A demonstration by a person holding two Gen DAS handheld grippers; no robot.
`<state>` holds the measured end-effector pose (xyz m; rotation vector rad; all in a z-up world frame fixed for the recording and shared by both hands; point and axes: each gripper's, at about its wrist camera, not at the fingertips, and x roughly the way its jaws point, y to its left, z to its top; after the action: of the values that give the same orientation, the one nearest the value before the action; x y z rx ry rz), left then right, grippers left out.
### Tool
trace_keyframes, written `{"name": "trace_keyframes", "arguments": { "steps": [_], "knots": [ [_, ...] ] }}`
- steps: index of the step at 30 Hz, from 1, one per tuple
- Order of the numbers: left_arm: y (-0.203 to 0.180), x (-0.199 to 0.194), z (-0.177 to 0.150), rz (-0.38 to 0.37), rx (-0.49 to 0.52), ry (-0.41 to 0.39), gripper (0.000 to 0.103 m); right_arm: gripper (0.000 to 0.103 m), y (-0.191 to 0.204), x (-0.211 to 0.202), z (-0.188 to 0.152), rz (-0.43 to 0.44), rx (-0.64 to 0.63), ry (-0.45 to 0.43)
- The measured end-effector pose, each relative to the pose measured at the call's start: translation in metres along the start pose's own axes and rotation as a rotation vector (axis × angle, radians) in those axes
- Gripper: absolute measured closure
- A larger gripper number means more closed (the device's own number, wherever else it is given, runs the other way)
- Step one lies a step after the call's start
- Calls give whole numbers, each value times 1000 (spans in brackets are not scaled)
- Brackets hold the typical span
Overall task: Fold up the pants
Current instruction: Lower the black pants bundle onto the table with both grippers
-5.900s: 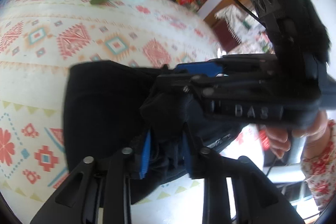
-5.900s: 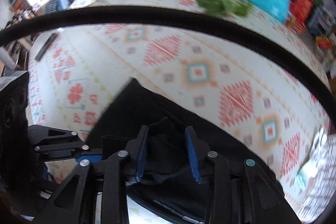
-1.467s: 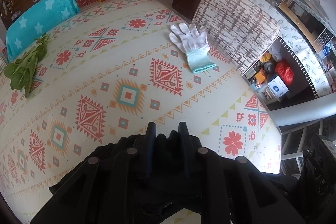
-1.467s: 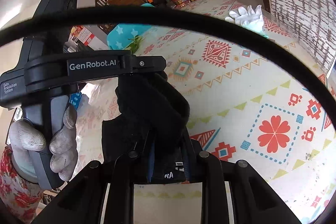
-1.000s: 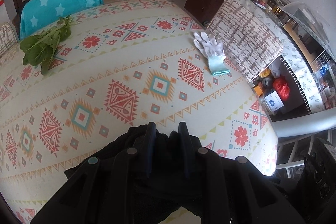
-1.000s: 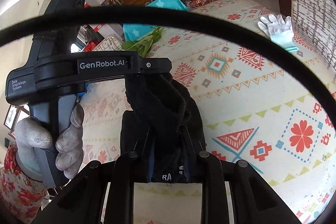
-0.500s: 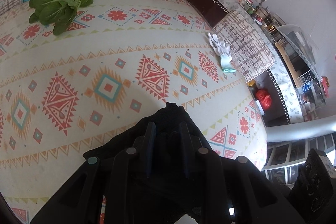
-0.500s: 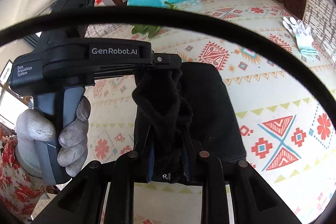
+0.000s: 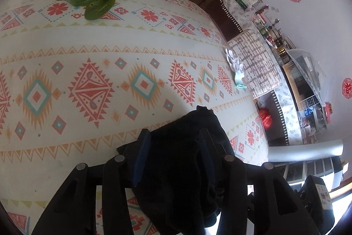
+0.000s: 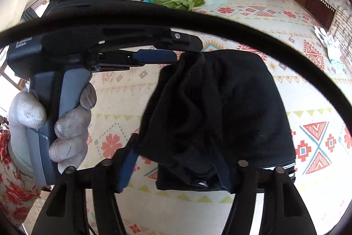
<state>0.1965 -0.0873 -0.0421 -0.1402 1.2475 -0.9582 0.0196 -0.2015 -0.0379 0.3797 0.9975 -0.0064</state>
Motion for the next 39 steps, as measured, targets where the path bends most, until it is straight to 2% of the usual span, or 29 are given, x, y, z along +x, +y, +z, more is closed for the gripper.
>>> {"name": "trace_keyframes", "arguments": {
  "steps": [4, 8, 11, 13, 15, 18, 21, 26, 28, 30, 32, 34, 39],
  "knots": [
    [22, -25, 0, 18, -73, -49, 59, 33, 10, -6, -3, 36, -14, 2],
    [20, -45, -5, 76, -59, -88, 59, 33, 7, -29, -8, 40, -42, -24],
    [2, -42, -15, 182, 18, -94, 58, 33, -16, -51, -7, -30, -8, -71],
    [-10, -30, -21, 271, 81, -81, 58, 33, -39, -56, 3, -91, 43, -84],
    [-18, -15, -25, 322, 127, -63, 58, 33, -56, -55, 14, -135, 89, -88],
    [-23, 6, -31, 402, 158, -36, 58, 33, -68, -38, 33, -188, 100, -81],
    [-16, 17, -33, 480, 168, -33, 58, 33, -71, -9, 48, -227, 79, -36],
    [4, 28, -38, 528, 142, 0, 58, 32, -76, 40, 50, -279, 44, 84],
    [10, 34, -40, 562, 153, 18, 58, 30, -76, 47, 46, -304, 40, 81],
    [18, 34, -40, 560, 134, 33, 58, 28, -77, 49, 47, -310, 34, 83],
    [23, 25, -39, 536, 100, 25, 58, 28, -79, 43, 49, -284, 40, 86],
    [20, 9, -38, 520, 83, -11, 58, 28, -82, 25, 49, -274, 69, 50],
    [-16, -27, -46, 472, 115, -121, 58, 28, -80, -28, 33, -308, 75, -50]
  ]
}}
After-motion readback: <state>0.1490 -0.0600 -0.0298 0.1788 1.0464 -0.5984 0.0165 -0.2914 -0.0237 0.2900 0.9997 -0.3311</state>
